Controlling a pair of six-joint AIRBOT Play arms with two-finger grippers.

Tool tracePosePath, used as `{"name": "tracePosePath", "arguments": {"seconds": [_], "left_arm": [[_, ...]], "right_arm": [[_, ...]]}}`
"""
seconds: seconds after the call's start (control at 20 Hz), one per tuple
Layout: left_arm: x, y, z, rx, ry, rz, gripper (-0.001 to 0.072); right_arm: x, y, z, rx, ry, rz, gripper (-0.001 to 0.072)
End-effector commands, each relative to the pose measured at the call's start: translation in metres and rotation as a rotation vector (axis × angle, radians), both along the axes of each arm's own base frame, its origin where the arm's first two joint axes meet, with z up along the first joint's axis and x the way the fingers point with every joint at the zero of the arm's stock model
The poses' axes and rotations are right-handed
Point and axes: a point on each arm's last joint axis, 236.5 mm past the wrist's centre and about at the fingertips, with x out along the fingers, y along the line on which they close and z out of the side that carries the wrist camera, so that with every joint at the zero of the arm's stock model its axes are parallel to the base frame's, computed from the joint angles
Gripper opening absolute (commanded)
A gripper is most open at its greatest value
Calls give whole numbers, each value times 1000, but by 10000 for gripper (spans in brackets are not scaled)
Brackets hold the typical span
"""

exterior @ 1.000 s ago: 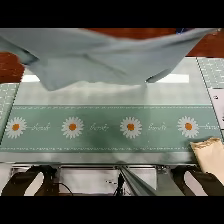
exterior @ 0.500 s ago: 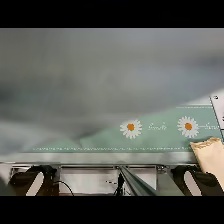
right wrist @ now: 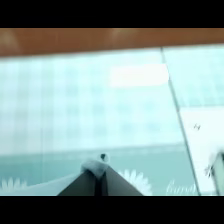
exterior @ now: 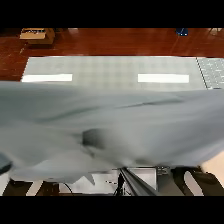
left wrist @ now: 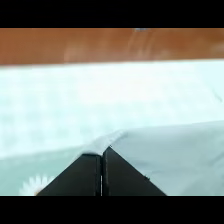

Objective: Fold the shirts.

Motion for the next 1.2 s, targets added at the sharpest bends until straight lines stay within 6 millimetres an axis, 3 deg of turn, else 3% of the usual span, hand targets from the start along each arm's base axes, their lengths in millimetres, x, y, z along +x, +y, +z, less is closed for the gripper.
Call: {"name": "tracePosePath", "arguments": {"seconds": [0.0,0.1,0.2,0.4,0.6,0.75,0.85,1.0,1.15], "left_arm": [[45,2,-81,-19,231,1,16],[97,4,-119,-92,244,41,16],[151,-1,-154,-180,246,56,16],[252,-11,-222,-267,273,48,16],[336,13,-286,-272,251,168,16],[366,26,-324,-268,272,236,16],[384,40,-333,-261,238,290,16],[408,68,-342,-247,149,402,16],[409,66,-377,-236,215,405,16]], "right_arm": [[42,0,-81,31,325,75,22],[89,0,-131,77,446,109,23],[141,8,-166,145,471,149,23],[234,36,-226,259,433,208,23],[307,54,-270,254,327,201,23],[353,55,-282,310,199,118,23],[377,49,-290,353,132,49,23],[392,44,-314,354,121,28,23],[390,46,-354,362,203,18,23]]}}
